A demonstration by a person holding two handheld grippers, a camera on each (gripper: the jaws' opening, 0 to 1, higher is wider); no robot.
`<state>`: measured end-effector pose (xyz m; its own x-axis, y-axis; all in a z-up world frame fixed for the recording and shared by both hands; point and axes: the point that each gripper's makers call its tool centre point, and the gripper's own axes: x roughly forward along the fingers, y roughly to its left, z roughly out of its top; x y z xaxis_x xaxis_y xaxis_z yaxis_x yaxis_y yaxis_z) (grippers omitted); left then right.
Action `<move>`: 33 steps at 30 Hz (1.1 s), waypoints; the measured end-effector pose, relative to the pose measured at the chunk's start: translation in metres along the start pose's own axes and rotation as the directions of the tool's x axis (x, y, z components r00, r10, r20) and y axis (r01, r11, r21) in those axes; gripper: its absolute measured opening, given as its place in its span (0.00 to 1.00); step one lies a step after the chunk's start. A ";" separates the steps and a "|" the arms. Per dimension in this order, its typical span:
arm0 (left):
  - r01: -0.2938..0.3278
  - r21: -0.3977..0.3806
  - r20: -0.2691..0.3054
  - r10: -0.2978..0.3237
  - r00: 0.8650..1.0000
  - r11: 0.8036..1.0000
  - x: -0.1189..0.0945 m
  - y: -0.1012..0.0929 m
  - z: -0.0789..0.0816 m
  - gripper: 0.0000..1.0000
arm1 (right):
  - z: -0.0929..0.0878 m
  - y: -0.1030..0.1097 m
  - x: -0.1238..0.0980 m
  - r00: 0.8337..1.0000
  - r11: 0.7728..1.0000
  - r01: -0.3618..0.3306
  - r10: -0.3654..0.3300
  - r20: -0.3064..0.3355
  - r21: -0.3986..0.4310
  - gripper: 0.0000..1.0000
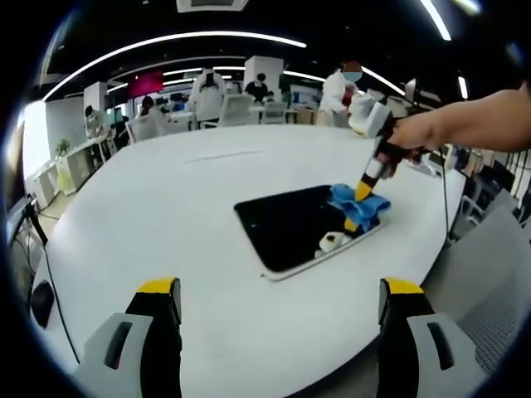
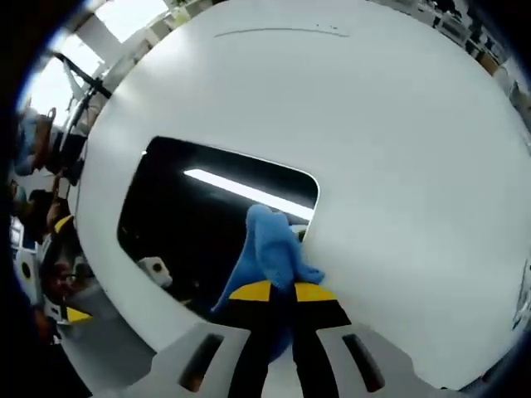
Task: Wipe the mirror surface with the cleaning cloth until all visible marks leave the cleaned area.
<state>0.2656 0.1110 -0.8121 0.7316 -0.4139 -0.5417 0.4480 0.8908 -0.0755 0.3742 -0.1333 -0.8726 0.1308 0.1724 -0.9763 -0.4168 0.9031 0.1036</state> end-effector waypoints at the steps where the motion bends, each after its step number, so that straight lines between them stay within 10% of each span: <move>1: -0.001 0.000 0.003 0.001 1.000 1.000 0.000 0.000 0.000 1.00 | 0.000 0.001 0.000 1.000 1.000 0.002 -0.002 0.000 0.003 0.03; 33: -0.011 -0.024 0.018 0.011 1.000 1.000 -0.002 0.002 0.002 1.00 | -0.030 0.019 -0.007 1.000 0.999 -0.024 0.024 -0.011 0.025 0.03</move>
<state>0.2662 0.1136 -0.8096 0.7460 -0.4070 -0.5271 0.4274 0.8996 -0.0898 0.3381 -0.1288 -0.8693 0.1104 0.1899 -0.9756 -0.3976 0.9081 0.1317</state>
